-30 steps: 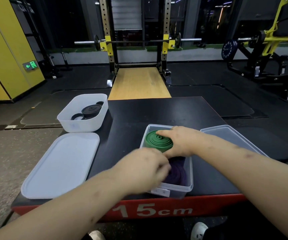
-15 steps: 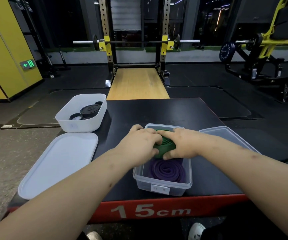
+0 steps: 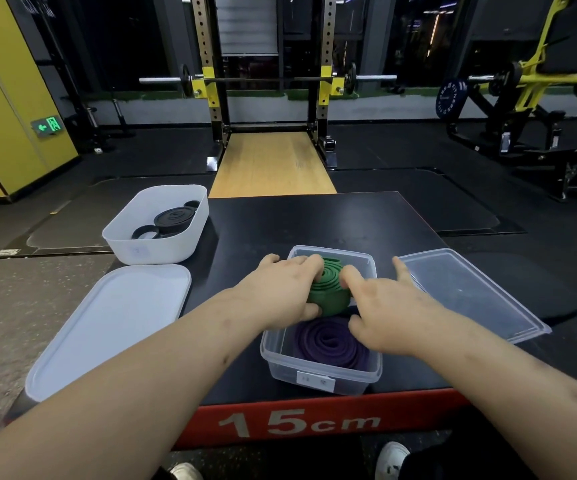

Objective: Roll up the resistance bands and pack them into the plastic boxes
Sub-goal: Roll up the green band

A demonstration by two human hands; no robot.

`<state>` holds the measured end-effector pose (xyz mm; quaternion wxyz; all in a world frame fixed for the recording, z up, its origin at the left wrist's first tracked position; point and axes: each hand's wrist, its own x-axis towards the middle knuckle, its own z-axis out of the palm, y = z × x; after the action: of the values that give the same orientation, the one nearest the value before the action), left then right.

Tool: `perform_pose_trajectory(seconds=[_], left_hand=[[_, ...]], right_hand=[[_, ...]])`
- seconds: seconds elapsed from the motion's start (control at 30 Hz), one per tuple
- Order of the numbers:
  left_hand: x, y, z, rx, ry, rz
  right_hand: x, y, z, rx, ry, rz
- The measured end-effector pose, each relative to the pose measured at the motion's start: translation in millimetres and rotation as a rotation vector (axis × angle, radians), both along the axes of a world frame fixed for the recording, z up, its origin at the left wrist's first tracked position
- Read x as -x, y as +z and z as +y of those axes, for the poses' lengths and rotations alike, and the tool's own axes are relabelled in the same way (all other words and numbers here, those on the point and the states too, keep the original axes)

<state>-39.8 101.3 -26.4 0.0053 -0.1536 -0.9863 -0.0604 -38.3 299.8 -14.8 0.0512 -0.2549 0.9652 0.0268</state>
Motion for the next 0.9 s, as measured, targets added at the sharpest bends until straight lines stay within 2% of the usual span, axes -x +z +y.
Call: perform_pose_trajectory(seconds=[0.1, 0.33, 0.57, 0.9], left_hand=[[0.2, -3.5, 0.6, 0.038, -0.016, 0.033], [5.3, -11.3, -1.2, 0.114, -0.001, 0.062], [8.4, -9.4, 0.6, 0.202, -0.007, 0.074], [8.6, -13.5, 6.0, 0.200, 0.067, 0.073]], right_hand=[[-0.8, -1.0, 5.1, -0.033, 0.025, 0.029], [-4.2, -6.9, -4.0, -0.111, 0.048, -0.088], [-7.6, -10.8, -3.8, -0.010, 0.014, -0.145], [-5.3, -10.6, -6.7, -0.086, 0.024, -0.175]])
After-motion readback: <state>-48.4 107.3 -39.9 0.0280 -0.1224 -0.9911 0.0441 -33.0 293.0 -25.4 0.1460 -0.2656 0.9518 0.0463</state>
